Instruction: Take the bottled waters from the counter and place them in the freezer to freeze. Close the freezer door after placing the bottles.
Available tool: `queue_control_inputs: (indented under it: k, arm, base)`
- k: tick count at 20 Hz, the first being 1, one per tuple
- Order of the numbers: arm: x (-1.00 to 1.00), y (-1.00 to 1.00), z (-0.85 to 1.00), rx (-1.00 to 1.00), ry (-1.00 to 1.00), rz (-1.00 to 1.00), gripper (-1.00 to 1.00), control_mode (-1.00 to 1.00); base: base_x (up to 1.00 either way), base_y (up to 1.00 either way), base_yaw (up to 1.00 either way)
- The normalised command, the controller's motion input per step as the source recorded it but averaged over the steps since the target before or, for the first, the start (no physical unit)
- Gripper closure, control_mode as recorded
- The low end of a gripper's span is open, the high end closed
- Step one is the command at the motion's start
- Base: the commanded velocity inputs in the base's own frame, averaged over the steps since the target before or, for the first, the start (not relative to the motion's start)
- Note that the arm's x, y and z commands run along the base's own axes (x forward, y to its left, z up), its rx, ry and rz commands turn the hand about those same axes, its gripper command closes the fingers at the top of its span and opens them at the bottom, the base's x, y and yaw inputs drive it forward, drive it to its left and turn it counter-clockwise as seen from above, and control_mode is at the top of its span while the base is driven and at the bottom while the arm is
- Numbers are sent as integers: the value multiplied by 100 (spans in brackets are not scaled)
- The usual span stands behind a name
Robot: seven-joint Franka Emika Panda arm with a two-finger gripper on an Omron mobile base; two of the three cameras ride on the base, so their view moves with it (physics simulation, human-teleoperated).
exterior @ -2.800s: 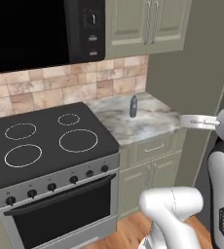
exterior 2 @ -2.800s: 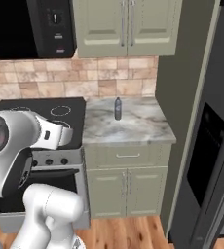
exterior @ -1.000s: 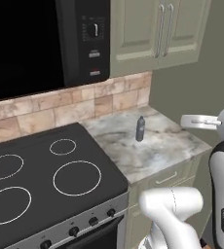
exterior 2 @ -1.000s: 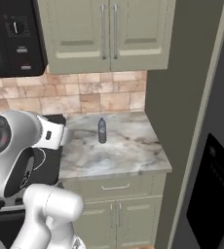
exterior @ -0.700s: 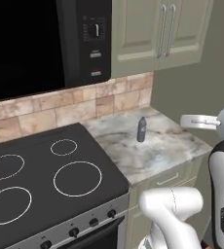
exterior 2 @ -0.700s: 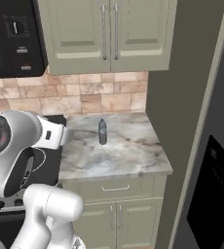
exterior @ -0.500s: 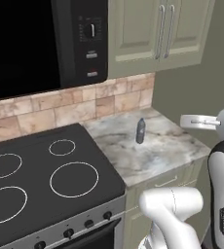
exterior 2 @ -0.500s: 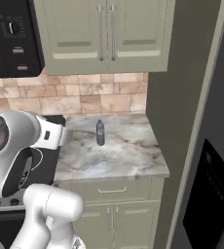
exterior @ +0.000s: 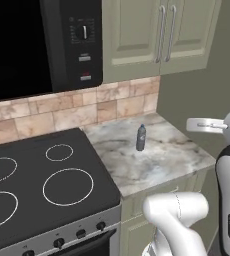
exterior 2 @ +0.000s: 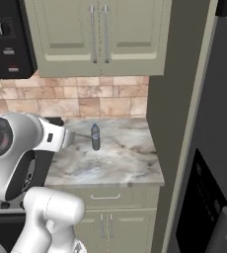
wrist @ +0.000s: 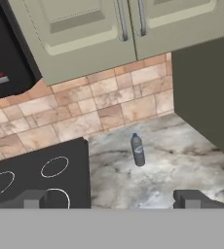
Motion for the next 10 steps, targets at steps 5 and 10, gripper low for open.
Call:
queue_control_inputs:
  k: [5,10]
  arm:
    - [0,0,0,0,0,0,-100,100]
    - [0,0,0,0,0,0,-100,100]
  base:
    - [60,-1,3]
    - [43,0,15]
